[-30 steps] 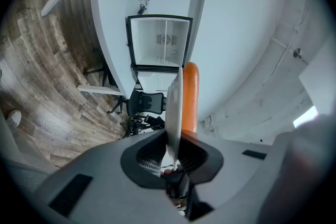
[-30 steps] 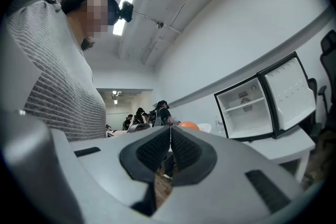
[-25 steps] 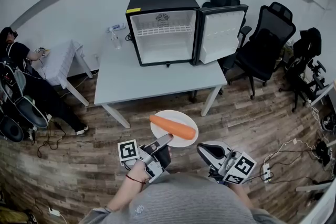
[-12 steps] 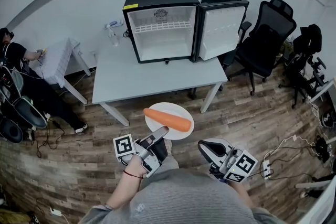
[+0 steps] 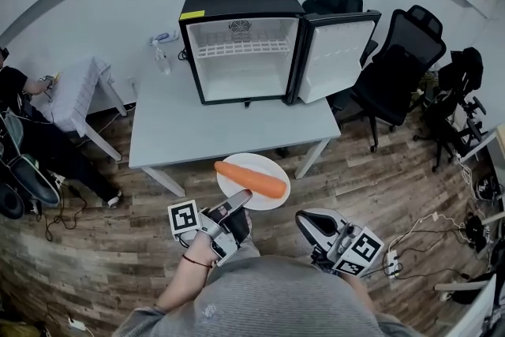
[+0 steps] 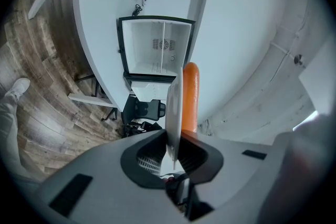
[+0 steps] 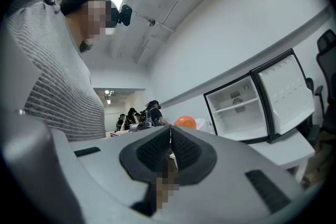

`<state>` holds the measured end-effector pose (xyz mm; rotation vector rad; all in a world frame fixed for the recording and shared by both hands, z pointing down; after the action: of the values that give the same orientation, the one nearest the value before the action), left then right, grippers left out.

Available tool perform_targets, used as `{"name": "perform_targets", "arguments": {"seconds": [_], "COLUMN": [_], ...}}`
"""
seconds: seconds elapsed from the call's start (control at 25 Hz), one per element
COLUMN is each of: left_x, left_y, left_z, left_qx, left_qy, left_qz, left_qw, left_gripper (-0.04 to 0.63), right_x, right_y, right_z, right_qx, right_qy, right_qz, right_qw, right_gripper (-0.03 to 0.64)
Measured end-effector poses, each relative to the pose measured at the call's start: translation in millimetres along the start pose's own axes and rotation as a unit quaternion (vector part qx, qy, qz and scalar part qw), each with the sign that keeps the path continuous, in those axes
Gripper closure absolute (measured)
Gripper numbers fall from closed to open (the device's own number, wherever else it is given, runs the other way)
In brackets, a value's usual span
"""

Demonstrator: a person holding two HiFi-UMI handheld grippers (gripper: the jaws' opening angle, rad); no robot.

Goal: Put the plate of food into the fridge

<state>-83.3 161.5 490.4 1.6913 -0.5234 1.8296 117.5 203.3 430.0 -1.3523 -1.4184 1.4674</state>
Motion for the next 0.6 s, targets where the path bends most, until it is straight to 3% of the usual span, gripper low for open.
{"name": "perform_targets", "arguments": {"seconds": [0.6], "left_x": [-26], "left_y": [106], "left_z": [47], "left_qx": [0.008], "left_qy": [-0.005], "left_qz": [0.002], "left_qw": [1.0000], "left_gripper": [0.546], "right_x": [-101], "right_y": [23], "right_z": [70], "right_qx": [0.002], "right_qy": [0.001], "right_qz": [0.008], "right_qw": [1.000], "right_gripper": [0.603]}}
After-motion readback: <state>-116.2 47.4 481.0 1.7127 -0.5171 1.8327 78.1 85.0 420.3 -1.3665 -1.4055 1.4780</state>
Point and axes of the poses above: the fingertips, and each gripper's own axes: z forward along the fingers, x to its left, y out of its top, the point moved 6 cm from there along -z, backward along the fingers, and after that the axes turned 14 degrees about y, right-handed, at the moved point
